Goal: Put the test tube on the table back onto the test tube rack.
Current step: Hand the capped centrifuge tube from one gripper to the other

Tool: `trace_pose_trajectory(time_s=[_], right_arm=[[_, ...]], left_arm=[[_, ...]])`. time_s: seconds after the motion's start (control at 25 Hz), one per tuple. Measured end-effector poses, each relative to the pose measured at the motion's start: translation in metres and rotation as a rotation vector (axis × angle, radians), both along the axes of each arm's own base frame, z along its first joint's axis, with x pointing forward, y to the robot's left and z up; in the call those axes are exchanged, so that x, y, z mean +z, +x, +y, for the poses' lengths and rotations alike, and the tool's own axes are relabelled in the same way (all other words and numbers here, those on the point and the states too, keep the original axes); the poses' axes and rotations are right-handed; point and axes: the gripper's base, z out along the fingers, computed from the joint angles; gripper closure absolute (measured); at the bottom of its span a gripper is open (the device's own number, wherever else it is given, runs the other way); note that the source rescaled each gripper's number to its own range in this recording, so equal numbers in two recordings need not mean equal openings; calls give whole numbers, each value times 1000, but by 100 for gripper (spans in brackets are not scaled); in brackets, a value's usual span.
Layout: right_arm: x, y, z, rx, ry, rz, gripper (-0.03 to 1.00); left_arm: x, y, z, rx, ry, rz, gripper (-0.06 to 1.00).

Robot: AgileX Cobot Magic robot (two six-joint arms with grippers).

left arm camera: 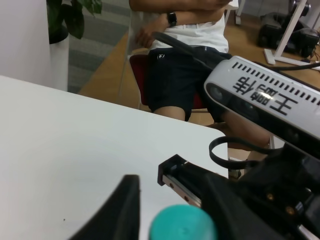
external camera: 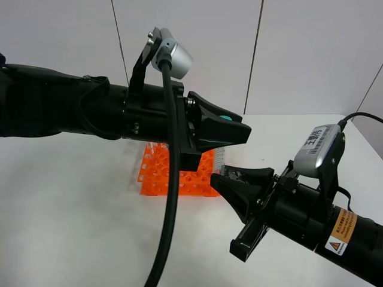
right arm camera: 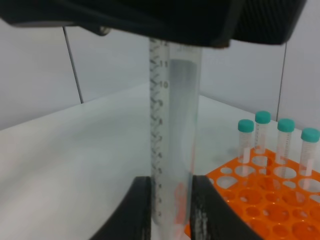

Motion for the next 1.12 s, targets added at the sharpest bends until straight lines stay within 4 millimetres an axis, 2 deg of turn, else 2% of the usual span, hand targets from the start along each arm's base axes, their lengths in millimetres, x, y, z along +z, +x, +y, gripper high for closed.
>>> trace_pose_trajectory(time_s=[0.12,0.84,0.88,0.92,1.0,1.08,1.12], right_arm=[[0,0,0,-2,1,2,94],[2,1,-1,-14,22,-4,92],[2,1,-1,-15,22,-3,84],[1,1,-1,-16,15,3,72],[0,2,-1,-24,10,14,33],[0,3,-3,-48,20,27,11],[-1,4,-4,-62,20,38,6]], left_arm=[[0,0,0,-2,0,-3,94],[7,5,3,-2,-5,-32,94],[7,5,2,-3,-6,-33,94],[8,6,3,2,-9,-34,94],[9,7,3,11,-14,-33,94],[9,8,4,13,-15,-32,94],[9,8,4,14,-14,-32,94]])
